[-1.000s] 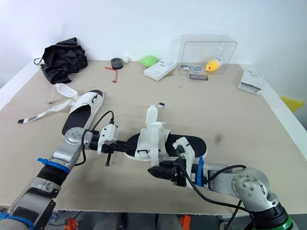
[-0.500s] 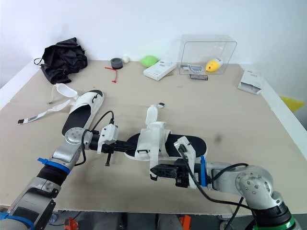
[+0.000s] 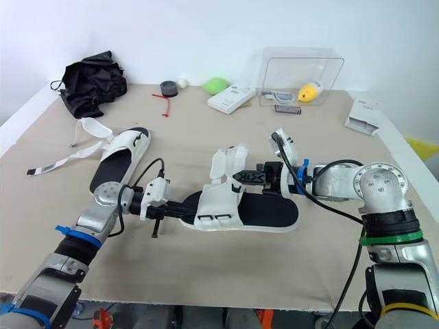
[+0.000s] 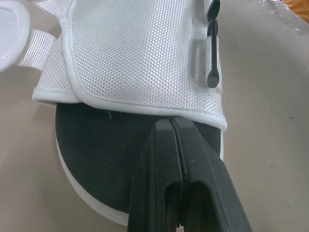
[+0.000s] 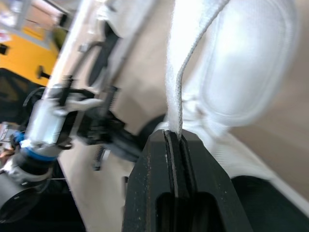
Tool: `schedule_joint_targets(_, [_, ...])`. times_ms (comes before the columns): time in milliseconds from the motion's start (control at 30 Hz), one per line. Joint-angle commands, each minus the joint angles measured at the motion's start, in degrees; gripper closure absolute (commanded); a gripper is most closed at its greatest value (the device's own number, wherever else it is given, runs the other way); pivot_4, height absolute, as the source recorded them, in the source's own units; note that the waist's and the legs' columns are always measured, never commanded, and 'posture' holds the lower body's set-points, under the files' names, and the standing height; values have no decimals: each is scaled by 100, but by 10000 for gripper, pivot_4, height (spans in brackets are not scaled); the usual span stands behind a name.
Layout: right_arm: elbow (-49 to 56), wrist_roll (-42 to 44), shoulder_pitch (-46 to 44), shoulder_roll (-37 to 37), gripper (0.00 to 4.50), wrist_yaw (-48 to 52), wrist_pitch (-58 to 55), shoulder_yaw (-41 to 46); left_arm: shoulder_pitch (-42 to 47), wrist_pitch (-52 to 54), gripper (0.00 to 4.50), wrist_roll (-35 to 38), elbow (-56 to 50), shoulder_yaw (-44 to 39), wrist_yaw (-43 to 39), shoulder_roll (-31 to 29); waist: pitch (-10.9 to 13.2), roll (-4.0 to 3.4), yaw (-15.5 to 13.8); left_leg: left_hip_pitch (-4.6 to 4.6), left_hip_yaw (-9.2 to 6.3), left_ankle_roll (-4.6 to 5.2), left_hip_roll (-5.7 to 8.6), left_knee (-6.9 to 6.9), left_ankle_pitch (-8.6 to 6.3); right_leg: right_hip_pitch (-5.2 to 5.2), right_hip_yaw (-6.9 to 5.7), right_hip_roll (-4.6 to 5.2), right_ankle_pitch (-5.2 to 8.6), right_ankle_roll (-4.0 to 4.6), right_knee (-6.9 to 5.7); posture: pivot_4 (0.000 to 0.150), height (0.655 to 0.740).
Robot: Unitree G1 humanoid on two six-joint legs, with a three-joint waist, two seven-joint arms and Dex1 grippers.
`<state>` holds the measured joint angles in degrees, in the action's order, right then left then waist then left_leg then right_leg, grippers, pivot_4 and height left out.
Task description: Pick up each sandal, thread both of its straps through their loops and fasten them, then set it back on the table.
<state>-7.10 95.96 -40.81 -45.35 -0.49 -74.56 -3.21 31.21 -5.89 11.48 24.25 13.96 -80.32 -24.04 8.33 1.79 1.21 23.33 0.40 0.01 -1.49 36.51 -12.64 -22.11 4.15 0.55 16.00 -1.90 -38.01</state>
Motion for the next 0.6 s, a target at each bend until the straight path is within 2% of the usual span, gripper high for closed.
schedule_joint_targets(33, [33, 149, -41, 79, 44572, -144, -350, 28, -313, 157, 45000, -426, 383, 399, -3, -54, 0, 0, 0, 1, 0, 1, 0, 0, -1, 0, -1, 0, 0, 0, 0, 1500, 7400])
schedule_joint_targets(200, [195, 812, -7, 142, 44572, -534, -433, -3, -400, 150, 45000, -423, 323, 396, 1, -91, -1, -2, 4, -1, 0, 1, -1, 0, -1, 0, -1, 0, -1, 0, 0, 1500, 7400])
schedule_joint_targets(300, [225, 1600, -100, 131, 44572, -857, -277, -204, -421, 157, 45000, -426, 312, 405, -4, -97, -1, -2, 8, -2, -1, 2, -2, 1, 0, 1, -1, -2, -1, 0, 0, 1500, 7400])
schedule_joint_targets(433, [55, 1704, -187, 264, 44572, -922, -261, -158, -406, 158, 45000, -427, 323, 411, 0, -84, -1, -2, 8, -1, -1, 2, -2, 1, -1, 1, -1, -2, -1, 0, 0, 1500, 7400])
schedule_joint_targets(600, [410, 1704, 81, 218, 44572, -922, -267, -276, -386, 140, 45000, -437, 350, 421, 7, -63, -1, -3, 7, -1, 0, 2, -2, 2, -1, 0, -2, -2, -1, -1, 0, 1500, 7400])
